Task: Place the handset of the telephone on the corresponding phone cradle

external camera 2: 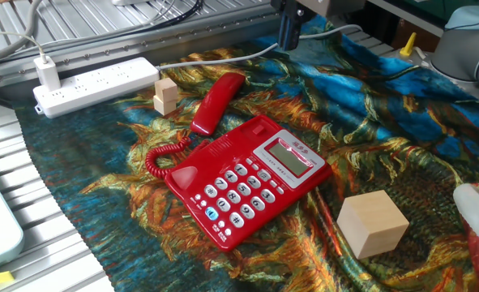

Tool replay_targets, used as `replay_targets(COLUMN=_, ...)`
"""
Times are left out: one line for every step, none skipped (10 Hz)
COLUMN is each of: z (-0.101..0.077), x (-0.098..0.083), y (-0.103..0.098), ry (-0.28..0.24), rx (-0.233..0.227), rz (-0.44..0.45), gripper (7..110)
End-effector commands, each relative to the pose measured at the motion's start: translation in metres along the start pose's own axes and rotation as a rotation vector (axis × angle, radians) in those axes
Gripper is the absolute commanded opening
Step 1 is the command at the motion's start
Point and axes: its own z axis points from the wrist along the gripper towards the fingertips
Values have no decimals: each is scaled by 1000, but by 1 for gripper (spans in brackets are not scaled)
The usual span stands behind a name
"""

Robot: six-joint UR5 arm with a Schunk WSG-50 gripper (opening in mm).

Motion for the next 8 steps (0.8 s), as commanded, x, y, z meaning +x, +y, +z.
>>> replay_targets(z=-8, x=-7, y=-7, ry=30, rx=-46, rz=-10, gripper=7)
replay_targets(z=-13, x=-8, y=-19, ry=43, rx=-41, rz=-28, gripper=7)
replay_targets(z=-15, x=-10, y=-32, ry=45, rx=-45, rz=-56, gripper=7)
replay_targets(z=-16, x=-13, y=-46, ry=43, rx=-49, rz=-85, gripper=7)
replay_targets(z=-17, x=-13, y=-60, ry=44, rx=-48, rz=-107, gripper=7)
replay_targets(z=-17, x=-12, y=-75, ry=42, rx=-48, rz=-130, gripper=7)
replay_targets(z=-15, x=-12, y=-89, ry=39, rx=-47, rz=-154, gripper=7)
replay_targets(z=-15, x=-13, y=-104, ry=37, rx=-50, rz=-177, gripper=7)
